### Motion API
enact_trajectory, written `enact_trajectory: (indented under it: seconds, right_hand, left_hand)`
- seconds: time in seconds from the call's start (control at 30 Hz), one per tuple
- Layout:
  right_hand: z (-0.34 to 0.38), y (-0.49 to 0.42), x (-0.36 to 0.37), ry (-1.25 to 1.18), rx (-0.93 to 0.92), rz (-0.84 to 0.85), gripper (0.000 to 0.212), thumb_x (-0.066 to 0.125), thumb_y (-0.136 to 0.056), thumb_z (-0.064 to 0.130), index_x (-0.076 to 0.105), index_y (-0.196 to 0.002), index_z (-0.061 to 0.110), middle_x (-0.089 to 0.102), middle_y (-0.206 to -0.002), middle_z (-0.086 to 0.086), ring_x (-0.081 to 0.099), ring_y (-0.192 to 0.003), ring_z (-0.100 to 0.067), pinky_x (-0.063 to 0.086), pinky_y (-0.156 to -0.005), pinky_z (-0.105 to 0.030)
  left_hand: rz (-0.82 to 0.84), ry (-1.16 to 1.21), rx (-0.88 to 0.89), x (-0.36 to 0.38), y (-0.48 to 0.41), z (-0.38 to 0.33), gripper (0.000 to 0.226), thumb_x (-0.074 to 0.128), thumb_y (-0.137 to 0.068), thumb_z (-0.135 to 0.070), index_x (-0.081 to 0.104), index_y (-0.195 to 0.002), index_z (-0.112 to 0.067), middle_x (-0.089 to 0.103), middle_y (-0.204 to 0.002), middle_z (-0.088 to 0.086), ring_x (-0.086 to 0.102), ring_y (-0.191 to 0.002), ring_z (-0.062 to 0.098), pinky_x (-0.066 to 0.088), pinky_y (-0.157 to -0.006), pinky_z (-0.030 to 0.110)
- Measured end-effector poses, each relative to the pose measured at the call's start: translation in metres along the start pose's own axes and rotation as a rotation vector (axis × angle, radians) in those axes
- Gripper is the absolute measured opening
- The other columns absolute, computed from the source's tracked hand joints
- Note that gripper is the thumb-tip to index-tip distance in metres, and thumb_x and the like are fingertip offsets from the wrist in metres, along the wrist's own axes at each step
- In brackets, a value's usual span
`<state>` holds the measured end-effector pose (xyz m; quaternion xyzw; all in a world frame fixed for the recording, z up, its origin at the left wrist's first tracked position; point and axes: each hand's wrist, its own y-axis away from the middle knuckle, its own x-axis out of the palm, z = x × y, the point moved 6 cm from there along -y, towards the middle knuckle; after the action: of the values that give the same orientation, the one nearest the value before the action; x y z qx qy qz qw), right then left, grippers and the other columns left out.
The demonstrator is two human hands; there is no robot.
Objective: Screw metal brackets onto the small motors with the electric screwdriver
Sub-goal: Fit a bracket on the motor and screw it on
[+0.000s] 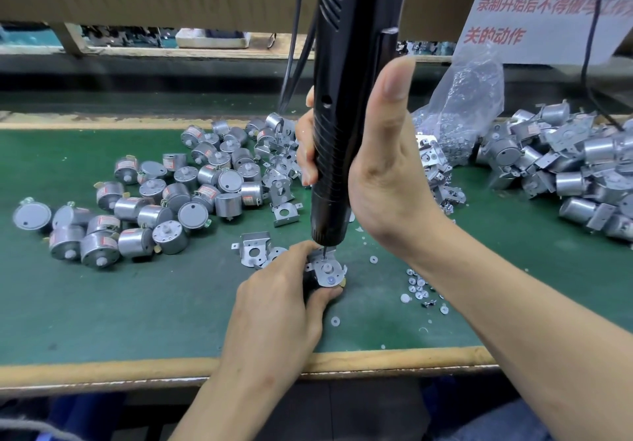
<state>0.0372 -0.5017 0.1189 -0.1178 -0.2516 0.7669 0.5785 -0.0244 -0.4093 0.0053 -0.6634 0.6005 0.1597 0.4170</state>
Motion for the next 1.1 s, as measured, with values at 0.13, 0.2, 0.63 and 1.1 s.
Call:
enact_trajectory:
  seconds: [0.13, 0.2, 0.63, 1.1]
  right_hand:
    - [0.001, 0.002, 0.001, 0.014, -0.014, -0.003, 0.089, 0.030, -0.073, 0.073, 0.047, -0.088, -0.013, 0.050, -0.061, -0.007, 0.050, -0.051, -0.024, 0.044, -0.054, -0.033]
    - [0.001, 0.002, -0.001, 0.004, -0.011, -0.017, 0.089, 0.031, -0.072, 0.073, 0.047, -0.089, -0.013, 0.051, -0.061, -0.006, 0.049, -0.051, -0.023, 0.044, -0.053, -0.031]
    - [-0.017, 0.012, -0.034, 0.379, -0.013, -0.149, 0.018, 0.061, -0.102, 0.031, 0.047, -0.101, 0.020, 0.062, -0.079, -0.009, 0.067, -0.069, -0.025, 0.055, -0.070, -0.047]
    - [-0.062, 0.071, -0.044, 0.694, 0.675, 0.338, 0.044, 0.062, -0.096, 0.055, 0.062, -0.124, 0.021, 0.074, -0.085, 0.007, 0.073, -0.081, -0.014, 0.059, -0.085, -0.046]
  left_hand:
    - [-0.016, -0.010, 0.007, 0.000, 0.000, 0.000, 0.040, 0.084, -0.076, -0.030, 0.063, -0.110, -0.029, 0.069, -0.087, -0.017, 0.053, -0.084, 0.013, 0.027, -0.061, 0.021]
    - [-0.028, -0.022, 0.007, 0.000, 0.000, 0.000, 0.041, 0.085, -0.075, -0.029, 0.063, -0.110, -0.028, 0.068, -0.085, -0.017, 0.053, -0.084, 0.013, 0.027, -0.062, 0.020]
    - [-0.007, -0.033, 0.009, 0.001, 0.001, 0.002, 0.037, 0.080, -0.079, -0.034, 0.063, -0.111, -0.027, 0.050, -0.073, -0.022, 0.052, -0.081, 0.012, 0.030, -0.062, 0.021]
    - [-0.183, 0.116, 0.018, -0.018, 0.003, 0.005, 0.064, 0.084, -0.067, -0.004, 0.060, -0.120, -0.032, 0.063, -0.082, -0.020, 0.055, -0.060, 0.006, 0.039, -0.064, 0.005]
